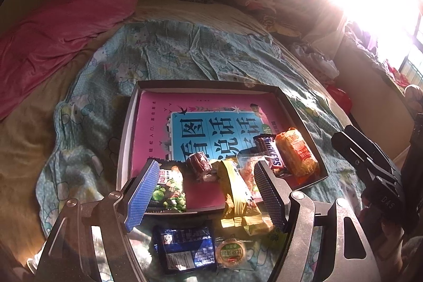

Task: Organize snacks
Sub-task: 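Withdraw both open tools from the box back over the snack pile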

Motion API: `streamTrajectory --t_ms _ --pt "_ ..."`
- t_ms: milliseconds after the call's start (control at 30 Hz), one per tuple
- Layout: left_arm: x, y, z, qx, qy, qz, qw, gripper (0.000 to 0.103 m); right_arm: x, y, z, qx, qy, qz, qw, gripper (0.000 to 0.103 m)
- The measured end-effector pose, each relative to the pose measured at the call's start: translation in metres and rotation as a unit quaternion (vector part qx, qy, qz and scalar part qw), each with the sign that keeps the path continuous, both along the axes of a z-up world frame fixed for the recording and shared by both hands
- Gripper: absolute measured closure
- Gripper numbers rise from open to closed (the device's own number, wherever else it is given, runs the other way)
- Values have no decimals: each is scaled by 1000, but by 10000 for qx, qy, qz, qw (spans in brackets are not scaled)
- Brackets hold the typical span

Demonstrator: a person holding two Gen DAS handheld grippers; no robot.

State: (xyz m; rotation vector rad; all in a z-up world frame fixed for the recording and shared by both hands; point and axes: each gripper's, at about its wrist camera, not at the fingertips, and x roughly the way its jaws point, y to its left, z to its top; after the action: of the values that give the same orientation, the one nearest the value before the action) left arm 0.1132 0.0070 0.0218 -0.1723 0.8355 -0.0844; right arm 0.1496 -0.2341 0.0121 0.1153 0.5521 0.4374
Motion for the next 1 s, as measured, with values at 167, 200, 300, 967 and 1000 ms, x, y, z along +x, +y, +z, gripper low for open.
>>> streamTrajectory --t_ms 167,200,300,967,1000 --pt "-5 3 -11 55 256 -117 9996 27 1 -9 -1 109 82 -107 9998 17" --pt "-6 1 -15 112 316 -169 9993 27 2 -9 -1 129 105 -116 9998 17" --pt "-5 -7 -30 449 542 -247 9972 27 2 -10 -3 170 149 -119 9997 17" --pt "0 -12 -38 444 571 -157 9973 27 -8 7 0 -57 -34 176 9998 17" --pt "-1 -13 -36 420 558 -172 9974 27 -9 7 0 -62 -37 184 9998 17"
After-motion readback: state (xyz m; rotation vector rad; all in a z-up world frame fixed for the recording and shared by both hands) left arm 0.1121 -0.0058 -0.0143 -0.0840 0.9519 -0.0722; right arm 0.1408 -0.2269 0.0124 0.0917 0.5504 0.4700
